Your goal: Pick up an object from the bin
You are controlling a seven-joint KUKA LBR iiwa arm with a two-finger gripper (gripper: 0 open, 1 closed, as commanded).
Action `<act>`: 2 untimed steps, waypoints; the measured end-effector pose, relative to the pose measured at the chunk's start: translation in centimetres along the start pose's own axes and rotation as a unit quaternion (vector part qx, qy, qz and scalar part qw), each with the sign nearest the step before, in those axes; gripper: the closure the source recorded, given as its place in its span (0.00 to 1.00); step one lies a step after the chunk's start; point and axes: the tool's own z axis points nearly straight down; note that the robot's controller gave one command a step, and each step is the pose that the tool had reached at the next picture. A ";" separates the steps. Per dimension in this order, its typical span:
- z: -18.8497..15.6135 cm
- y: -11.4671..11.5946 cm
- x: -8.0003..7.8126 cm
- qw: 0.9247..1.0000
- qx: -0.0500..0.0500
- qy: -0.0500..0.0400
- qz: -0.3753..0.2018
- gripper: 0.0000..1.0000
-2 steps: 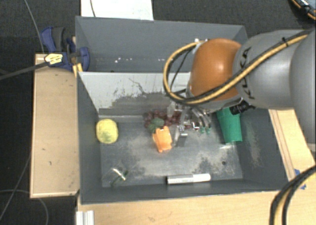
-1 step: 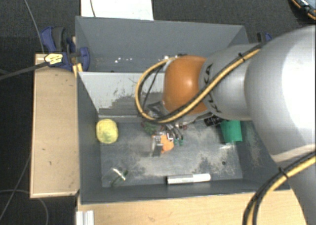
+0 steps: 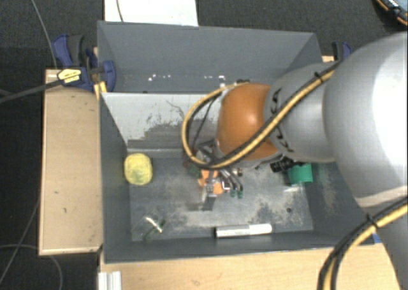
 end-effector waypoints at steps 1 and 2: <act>-4.0 -1.0 -2.5 1.000 -0.002 -0.002 0.016 0.00; -9.8 -1.7 1.0 1.000 -0.001 -0.002 -0.002 0.00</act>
Offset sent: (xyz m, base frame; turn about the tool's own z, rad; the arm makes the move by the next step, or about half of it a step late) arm -0.0135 -0.0167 0.0948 -0.0059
